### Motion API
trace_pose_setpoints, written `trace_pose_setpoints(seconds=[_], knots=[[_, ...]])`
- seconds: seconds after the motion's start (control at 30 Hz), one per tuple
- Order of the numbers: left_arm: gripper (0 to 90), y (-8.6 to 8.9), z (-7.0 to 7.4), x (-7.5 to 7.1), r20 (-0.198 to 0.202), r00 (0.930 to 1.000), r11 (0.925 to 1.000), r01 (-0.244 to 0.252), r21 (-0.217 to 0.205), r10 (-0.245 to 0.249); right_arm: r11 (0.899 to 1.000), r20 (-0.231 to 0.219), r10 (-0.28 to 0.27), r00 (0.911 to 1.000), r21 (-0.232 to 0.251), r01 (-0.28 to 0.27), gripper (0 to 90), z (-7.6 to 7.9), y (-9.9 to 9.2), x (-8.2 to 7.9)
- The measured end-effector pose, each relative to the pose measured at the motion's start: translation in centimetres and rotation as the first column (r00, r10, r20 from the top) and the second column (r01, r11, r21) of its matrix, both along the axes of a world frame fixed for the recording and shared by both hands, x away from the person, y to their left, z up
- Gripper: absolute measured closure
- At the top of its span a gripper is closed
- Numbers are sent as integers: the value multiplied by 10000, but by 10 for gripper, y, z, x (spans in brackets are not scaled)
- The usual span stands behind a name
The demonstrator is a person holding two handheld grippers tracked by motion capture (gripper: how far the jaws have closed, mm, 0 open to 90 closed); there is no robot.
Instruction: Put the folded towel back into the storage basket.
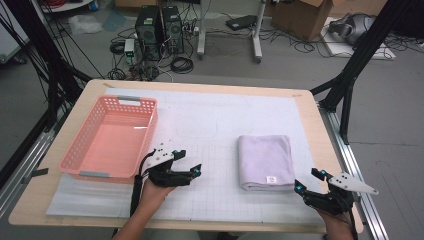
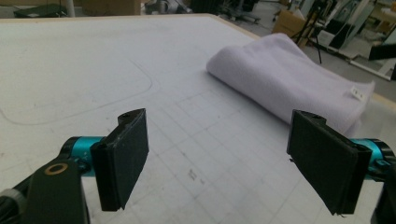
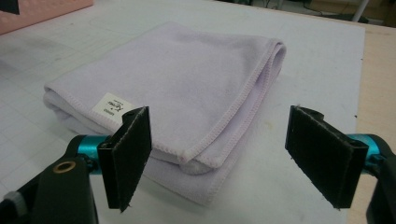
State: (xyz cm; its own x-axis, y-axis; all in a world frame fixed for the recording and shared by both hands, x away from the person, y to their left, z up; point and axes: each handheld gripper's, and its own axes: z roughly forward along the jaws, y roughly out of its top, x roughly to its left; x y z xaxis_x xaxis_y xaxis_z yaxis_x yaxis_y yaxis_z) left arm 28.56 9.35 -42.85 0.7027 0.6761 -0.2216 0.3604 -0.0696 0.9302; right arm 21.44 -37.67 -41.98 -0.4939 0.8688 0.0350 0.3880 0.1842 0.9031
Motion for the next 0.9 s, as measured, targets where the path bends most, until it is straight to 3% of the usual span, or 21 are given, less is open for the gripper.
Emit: trace_pose_setpoints(seconds=[0.17,0.3,0.43,0.6,0.83,0.9], knots=[[206,-19,8,10,241,9989,9989,404,237,-410,10000,-43,4,10000,3,-4,219,-1,-2,1],[211,-37,11,17,559,9965,9935,565,985,-623,10000,-34,19,10000,61,-19,219,-1,-4,1],[202,-53,12,25,-135,9963,9889,861,1211,-851,10000,-105,8,9999,63,-8,219,-2,-5,2],[193,-72,14,34,-486,9930,9892,1123,937,-1081,10000,-76,-1,10000,81,1,219,-1,-5,1],[202,-96,16,45,-927,9887,9873,1269,959,-1181,10000,-112,-9,9999,60,10,219,-2,-7,1],[204,-101,15,48,-1091,9867,9847,1325,1135,-1202,10000,-91,-27,10000,71,27,219,-2,-6,1]])
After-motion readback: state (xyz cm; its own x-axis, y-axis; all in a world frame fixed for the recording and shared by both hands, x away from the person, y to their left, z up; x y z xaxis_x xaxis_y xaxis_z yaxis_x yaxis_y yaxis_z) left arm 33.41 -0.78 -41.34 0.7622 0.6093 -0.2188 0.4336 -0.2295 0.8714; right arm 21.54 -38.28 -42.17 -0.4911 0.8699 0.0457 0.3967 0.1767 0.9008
